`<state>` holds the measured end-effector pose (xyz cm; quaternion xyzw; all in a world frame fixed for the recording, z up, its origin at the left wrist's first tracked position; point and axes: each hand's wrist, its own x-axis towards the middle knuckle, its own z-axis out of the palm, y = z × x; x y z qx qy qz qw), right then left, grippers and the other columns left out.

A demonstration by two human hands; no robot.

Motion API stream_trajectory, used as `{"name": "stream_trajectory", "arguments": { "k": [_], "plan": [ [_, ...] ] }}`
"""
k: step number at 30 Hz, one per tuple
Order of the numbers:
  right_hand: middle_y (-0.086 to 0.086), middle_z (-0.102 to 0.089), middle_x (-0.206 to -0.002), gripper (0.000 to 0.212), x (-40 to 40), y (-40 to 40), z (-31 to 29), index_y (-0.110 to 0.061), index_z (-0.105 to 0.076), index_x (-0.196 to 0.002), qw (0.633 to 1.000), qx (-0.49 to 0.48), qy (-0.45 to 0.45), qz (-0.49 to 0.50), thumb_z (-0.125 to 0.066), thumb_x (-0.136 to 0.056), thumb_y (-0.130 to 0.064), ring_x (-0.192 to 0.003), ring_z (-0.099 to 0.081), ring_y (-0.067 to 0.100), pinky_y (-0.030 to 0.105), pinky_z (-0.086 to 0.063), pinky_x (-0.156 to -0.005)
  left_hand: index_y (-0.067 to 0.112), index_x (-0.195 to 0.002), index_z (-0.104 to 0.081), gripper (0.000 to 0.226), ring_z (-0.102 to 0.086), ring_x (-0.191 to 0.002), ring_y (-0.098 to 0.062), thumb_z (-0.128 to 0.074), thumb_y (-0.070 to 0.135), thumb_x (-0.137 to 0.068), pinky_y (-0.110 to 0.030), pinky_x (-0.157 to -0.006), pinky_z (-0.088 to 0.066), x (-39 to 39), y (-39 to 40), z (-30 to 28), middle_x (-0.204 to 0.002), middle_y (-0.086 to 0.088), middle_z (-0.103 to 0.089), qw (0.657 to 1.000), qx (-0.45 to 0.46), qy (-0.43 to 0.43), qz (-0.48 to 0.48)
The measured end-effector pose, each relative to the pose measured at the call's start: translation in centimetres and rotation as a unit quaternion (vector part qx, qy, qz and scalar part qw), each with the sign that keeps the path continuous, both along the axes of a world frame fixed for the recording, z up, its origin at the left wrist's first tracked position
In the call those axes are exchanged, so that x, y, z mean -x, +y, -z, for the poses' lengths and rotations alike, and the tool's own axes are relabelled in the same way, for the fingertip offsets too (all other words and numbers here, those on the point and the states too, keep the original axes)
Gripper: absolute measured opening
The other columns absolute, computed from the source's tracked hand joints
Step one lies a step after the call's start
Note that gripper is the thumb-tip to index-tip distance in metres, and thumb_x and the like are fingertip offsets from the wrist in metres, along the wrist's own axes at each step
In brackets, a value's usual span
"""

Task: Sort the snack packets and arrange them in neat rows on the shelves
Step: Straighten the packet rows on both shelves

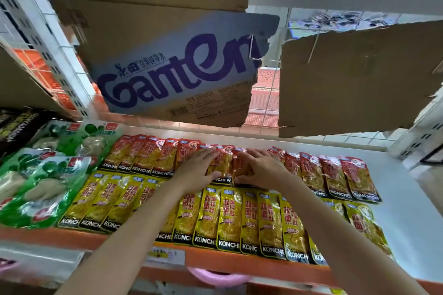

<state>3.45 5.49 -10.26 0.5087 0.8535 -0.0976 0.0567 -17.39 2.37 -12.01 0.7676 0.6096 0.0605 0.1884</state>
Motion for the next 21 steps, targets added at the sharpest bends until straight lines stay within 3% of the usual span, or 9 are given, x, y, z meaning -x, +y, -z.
{"name": "stream_trajectory", "arguments": {
  "k": [3,9,16,18,21],
  "plan": [
    [-0.003,-0.014,-0.157,0.083,0.1,0.1,0.1,-0.022,-0.016,-0.149,1.0,0.003,0.001,0.028,-0.044,-0.084,-0.067,-0.143,-0.013,0.021,0.039,-0.011,-0.115,0.026,-0.149,-0.014,0.066,-0.001,-0.145,-0.015,-0.042,0.049,-0.094,-0.04,-0.117,-0.01,-0.2,0.1,-0.2,-0.157,0.008,-0.004,1.0,0.006,0.028,-0.005],
    [0.001,0.004,-0.159,0.11,0.1,0.1,0.3,-0.019,-0.001,-0.151,0.996,0.088,0.0,0.006,-0.054,-0.072,-0.073,-0.145,0.006,0.019,0.046,0.002,-0.118,0.024,-0.148,-0.018,0.066,-0.003,-0.145,-0.018,-0.044,0.05,-0.093,-0.043,-0.117,-0.013,-1.0,0.2,-0.5,-0.157,0.007,-0.008,0.998,0.001,0.061,-0.001],
    [0.002,0.0,-0.159,0.091,0.6,-0.3,0.4,-0.015,-0.004,-0.15,0.999,0.04,0.004,0.035,-0.043,-0.085,-0.066,-0.145,0.001,0.019,0.041,-0.002,-0.117,0.023,-0.147,-0.02,0.068,-0.006,-0.144,-0.017,-0.043,0.055,-0.091,-0.037,-0.117,-0.003,-1.5,0.2,-0.5,-0.157,0.004,-0.011,0.995,-0.032,0.089,0.008],
    [0.003,0.001,-0.159,0.092,0.9,-0.4,0.7,-0.014,-0.003,-0.15,0.998,0.032,0.003,0.046,-0.04,-0.085,-0.067,-0.145,0.003,0.019,0.041,-0.001,-0.116,0.024,-0.147,-0.022,0.068,-0.009,-0.144,-0.018,-0.044,0.056,-0.09,-0.037,-0.117,-0.005,-1.6,0.1,-0.4,-0.156,0.004,-0.013,0.997,-0.034,0.074,0.006],
    [0.001,0.004,-0.159,0.09,0.9,-0.5,0.8,-0.018,-0.003,-0.151,0.998,0.021,0.01,0.05,-0.039,-0.085,-0.068,-0.145,0.007,0.018,0.043,0.001,-0.117,0.023,-0.145,-0.028,0.06,-0.018,-0.141,-0.02,-0.041,0.051,-0.094,-0.04,-0.116,-0.019,0.2,0.6,-0.7,-0.154,0.004,-0.02,0.999,-0.029,-0.021,-0.042]
  ]
}}
